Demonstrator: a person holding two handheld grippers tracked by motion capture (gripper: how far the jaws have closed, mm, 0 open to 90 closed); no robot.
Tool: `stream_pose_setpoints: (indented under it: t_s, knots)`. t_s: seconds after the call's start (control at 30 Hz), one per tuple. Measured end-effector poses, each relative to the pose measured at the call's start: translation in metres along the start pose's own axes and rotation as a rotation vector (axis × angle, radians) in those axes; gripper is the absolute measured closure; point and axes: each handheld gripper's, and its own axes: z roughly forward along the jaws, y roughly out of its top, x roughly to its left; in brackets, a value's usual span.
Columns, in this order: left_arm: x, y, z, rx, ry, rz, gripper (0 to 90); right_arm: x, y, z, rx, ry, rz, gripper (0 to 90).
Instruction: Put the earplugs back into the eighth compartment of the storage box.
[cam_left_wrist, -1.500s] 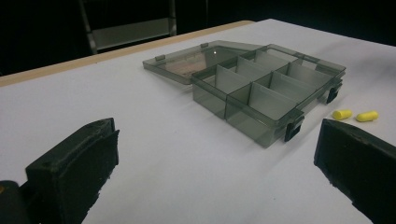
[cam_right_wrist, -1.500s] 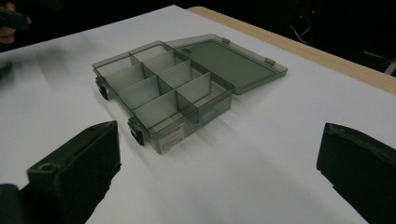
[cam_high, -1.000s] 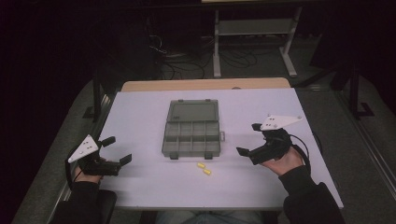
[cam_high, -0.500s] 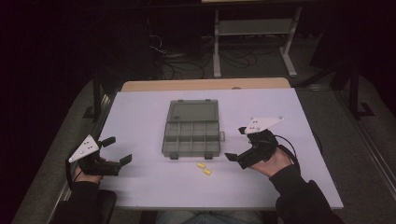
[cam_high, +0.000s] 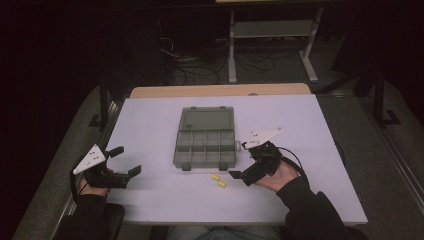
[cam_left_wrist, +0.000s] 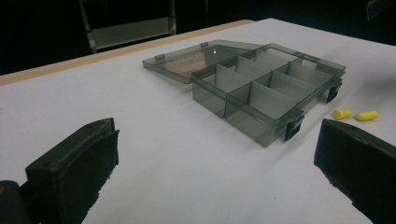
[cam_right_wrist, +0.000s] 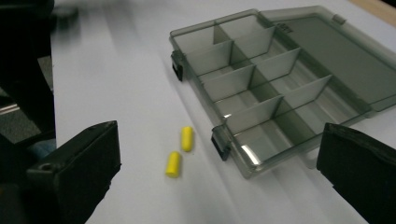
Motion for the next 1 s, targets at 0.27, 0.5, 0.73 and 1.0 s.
stream_pose_setpoints:
  t_s: [0.27, 0.5, 0.73, 1.0]
  knots:
    - [0.0, 0.0, 0.0, 0.003, 0.001, 0.001, 0.0, 0.007, 0.002, 0.016, 0.046, 0.025, -0.026, 0.0]
    - [0.0, 0.0, 0.0, 0.003, -0.001, 0.001, 0.0, 0.012, 0.0, 0.031, 0.102, 0.036, -0.051, 0.0]
    - [0.0, 0.0, 0.001, 0.006, -0.003, 0.002, 0.0, 0.019, -0.001, 0.044, 0.141, 0.056, -0.075, 0.0]
    - [-0.001, 0.0, 0.001, 0.007, -0.004, 0.001, 0.0, 0.024, -0.002, 0.051, 0.164, 0.074, -0.088, 0.1]
